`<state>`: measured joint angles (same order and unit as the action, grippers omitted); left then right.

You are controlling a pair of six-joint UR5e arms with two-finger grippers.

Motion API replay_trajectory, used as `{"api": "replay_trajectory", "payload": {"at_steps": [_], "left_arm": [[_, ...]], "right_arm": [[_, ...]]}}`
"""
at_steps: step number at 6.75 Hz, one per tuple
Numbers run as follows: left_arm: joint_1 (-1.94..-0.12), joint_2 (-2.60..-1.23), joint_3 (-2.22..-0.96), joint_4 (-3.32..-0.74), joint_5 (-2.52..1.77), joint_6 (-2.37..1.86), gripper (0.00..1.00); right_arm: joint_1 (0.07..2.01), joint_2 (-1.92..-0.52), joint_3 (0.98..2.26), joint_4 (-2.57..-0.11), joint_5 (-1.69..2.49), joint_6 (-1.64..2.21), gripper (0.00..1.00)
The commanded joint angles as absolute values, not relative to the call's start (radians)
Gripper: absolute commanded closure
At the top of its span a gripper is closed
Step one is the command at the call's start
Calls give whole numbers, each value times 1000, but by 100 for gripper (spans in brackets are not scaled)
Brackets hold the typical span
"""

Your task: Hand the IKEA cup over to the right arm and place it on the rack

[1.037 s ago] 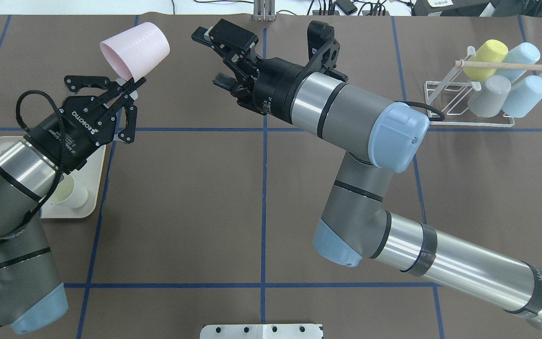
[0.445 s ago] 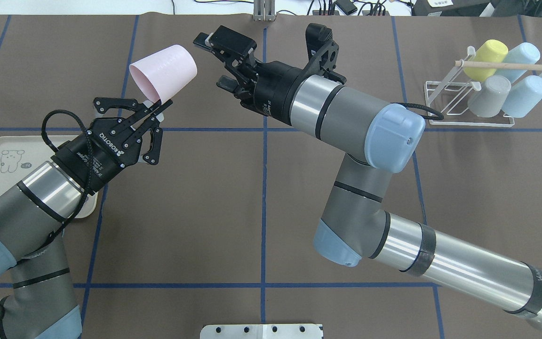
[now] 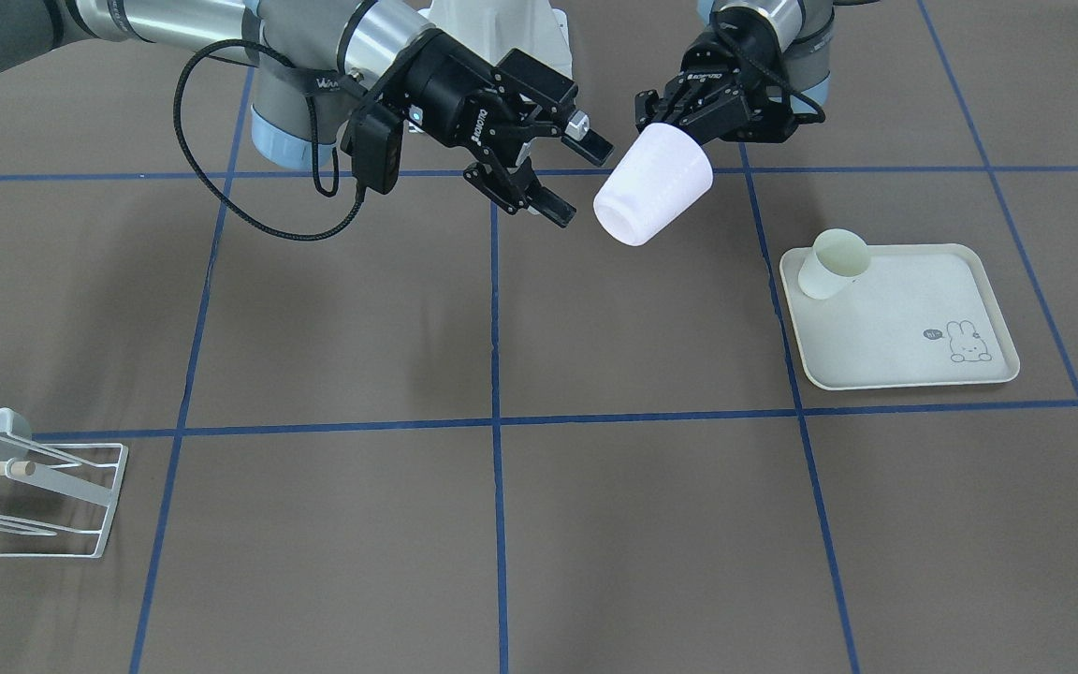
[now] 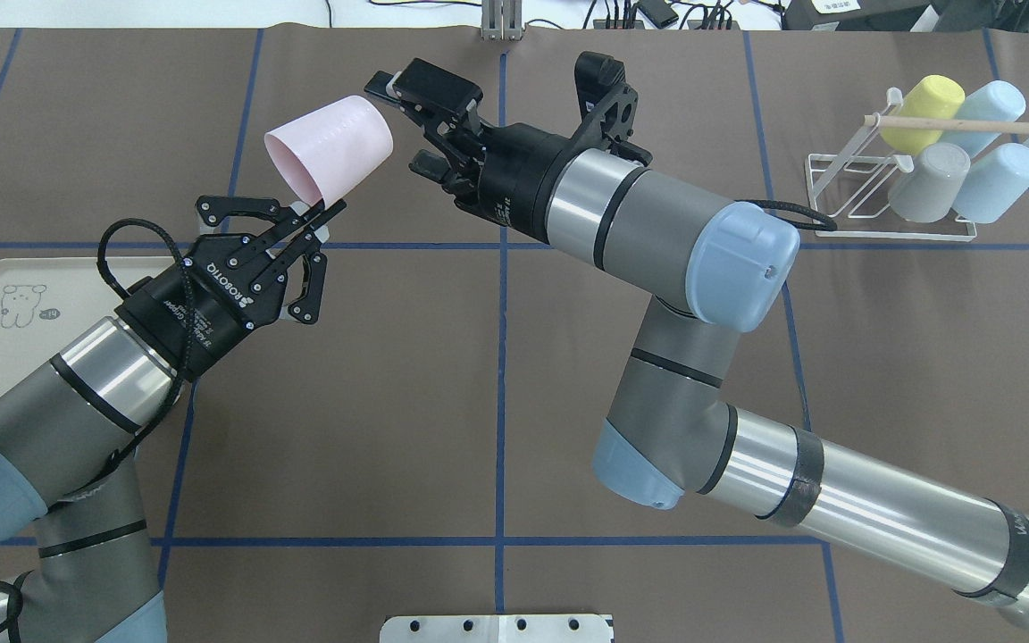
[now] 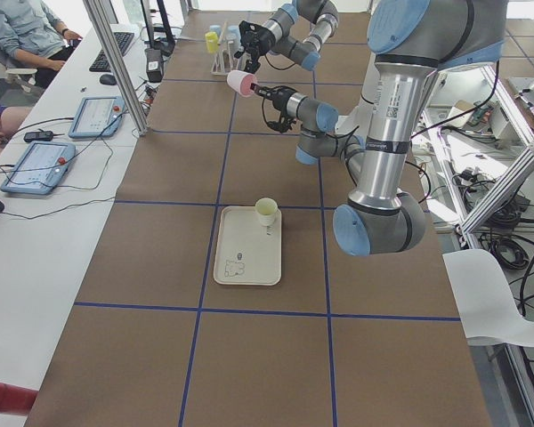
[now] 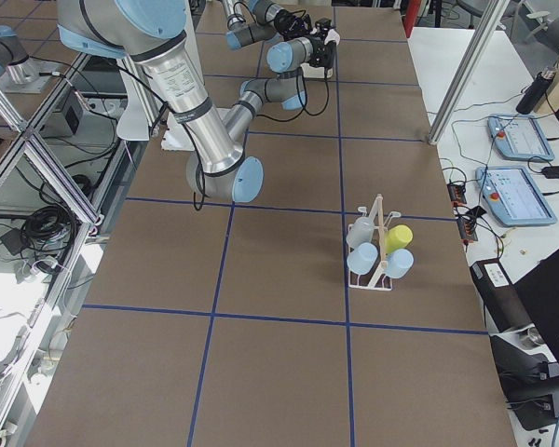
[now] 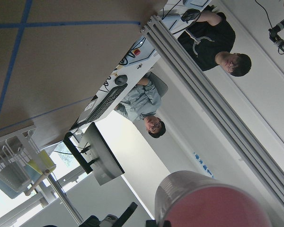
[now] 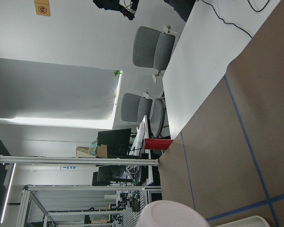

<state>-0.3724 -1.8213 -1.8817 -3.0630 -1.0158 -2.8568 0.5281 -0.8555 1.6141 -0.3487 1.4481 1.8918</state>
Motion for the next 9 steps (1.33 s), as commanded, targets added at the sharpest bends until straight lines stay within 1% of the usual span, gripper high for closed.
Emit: {"api": "replay_trajectory", "payload": {"at_steps": [1,9], "left_arm": [[-348,-1833,-1882,-3062,-988,-2856,100],[-291,-1874,-1882,-3062,-940,-2821,100]], "right_arm": [[520,-854,1609,-348,1448,1891,0],[506,-838,1591,-347,1448,1898,1]]}}
